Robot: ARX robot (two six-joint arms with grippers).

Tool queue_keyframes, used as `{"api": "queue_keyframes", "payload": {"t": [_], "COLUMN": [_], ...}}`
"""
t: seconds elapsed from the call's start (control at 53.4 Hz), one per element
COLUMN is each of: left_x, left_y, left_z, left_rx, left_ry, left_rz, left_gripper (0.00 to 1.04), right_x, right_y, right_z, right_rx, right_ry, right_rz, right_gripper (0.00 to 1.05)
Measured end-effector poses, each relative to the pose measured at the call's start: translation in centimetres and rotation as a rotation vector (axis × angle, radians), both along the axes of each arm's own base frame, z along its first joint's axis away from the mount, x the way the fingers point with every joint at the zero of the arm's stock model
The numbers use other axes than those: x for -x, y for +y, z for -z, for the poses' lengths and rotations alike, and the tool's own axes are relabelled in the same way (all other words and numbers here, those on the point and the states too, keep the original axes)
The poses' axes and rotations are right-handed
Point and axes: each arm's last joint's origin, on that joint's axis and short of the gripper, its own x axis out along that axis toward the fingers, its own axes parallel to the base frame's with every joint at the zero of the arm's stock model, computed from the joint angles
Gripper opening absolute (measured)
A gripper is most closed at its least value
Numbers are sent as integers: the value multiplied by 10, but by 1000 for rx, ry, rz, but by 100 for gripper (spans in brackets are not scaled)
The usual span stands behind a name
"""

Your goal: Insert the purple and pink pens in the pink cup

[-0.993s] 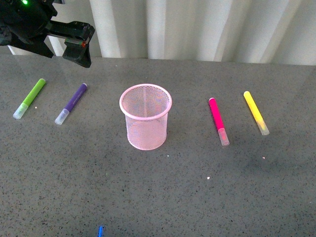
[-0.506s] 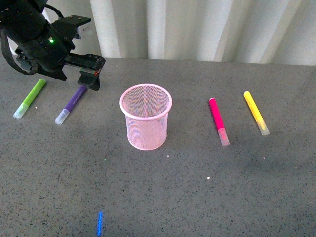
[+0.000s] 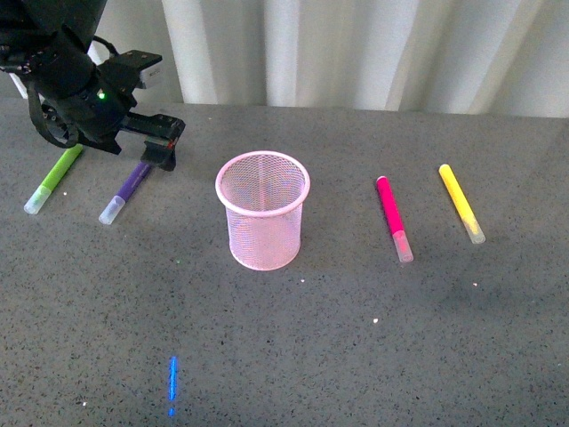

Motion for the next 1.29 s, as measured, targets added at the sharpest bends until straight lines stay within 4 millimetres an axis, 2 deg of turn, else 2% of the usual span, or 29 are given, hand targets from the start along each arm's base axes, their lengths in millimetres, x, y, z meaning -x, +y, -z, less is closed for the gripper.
{"api": "queue_keyframes", "payload": {"t": [0.543, 0.862, 0.918, 1.106, 1.293], "left_x": [-10, -11, -11, -11, -13], "left_y": [-2, -4, -4, -3, -5], "left_z": [20, 22, 22, 23, 22], "left_rx": [2, 6, 6, 19, 80], "left_ry": [-10, -20, -22, -14, -38], "left_rz": [23, 27, 27, 1, -84], "left_gripper": [97, 53, 41, 15, 13], "right_x": [0, 0, 0, 0, 0], "right_y": [0, 0, 0, 0, 0], "right_z": [0, 0, 0, 0, 0], "right_rx": [0, 0, 0, 0, 0], "right_ry": [0, 0, 0, 0, 0], "right_rz": [0, 0, 0, 0, 0], "right_gripper": [98, 98, 98, 98, 98]}}
